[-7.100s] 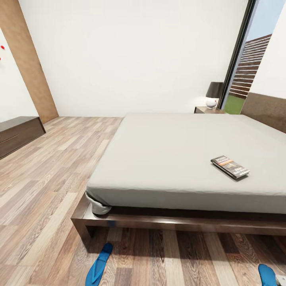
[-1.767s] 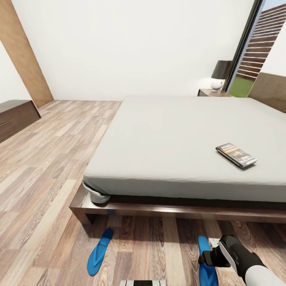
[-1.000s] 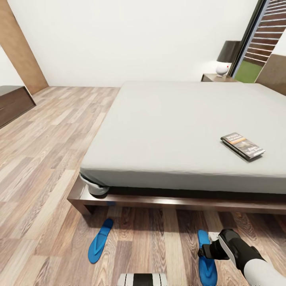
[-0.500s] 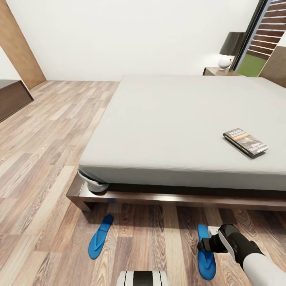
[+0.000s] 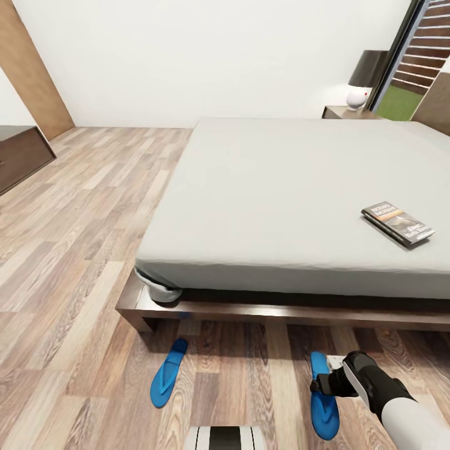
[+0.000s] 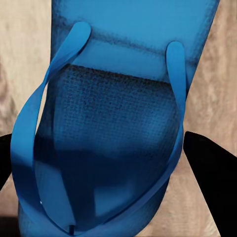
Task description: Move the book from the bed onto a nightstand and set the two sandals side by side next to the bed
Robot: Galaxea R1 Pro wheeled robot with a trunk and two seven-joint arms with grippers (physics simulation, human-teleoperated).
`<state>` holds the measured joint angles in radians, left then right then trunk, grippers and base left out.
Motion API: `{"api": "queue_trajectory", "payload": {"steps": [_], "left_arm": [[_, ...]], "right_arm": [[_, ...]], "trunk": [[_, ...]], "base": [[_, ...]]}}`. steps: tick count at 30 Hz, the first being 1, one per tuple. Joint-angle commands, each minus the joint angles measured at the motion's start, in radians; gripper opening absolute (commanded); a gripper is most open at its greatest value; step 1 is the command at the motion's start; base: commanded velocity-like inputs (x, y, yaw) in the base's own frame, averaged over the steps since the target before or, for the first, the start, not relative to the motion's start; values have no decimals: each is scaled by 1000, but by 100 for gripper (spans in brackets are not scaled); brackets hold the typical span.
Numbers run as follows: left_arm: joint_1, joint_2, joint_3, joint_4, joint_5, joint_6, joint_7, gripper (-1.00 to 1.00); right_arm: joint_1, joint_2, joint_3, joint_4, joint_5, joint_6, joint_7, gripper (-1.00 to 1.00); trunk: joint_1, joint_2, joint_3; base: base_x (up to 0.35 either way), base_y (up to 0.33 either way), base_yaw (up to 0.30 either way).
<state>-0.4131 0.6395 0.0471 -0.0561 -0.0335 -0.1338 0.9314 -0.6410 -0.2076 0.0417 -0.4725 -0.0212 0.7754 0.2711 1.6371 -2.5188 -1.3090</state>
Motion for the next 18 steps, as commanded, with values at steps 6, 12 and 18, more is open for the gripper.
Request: {"api": "queue_trajectory", "payload": {"steps": [6,12,18], "left_arm": [[0,0,5,1,-3,-6,-2,100],[0,0,5,2,-3,-6,-5,100],[0,0,5,2,-2,-6,-6,100]], "right_arm": [[0,1,4,-2,-2,-12,2,-100],[0,2,4,-1,-2,-40,2,-100],[0,2,4,-1,-2,-44,2,-100]], "trunk": [[0,0,-1],[0,0,-1],[0,0,-1]], "base": [[0,280,0],[0,316,0],[0,321,0]]}}
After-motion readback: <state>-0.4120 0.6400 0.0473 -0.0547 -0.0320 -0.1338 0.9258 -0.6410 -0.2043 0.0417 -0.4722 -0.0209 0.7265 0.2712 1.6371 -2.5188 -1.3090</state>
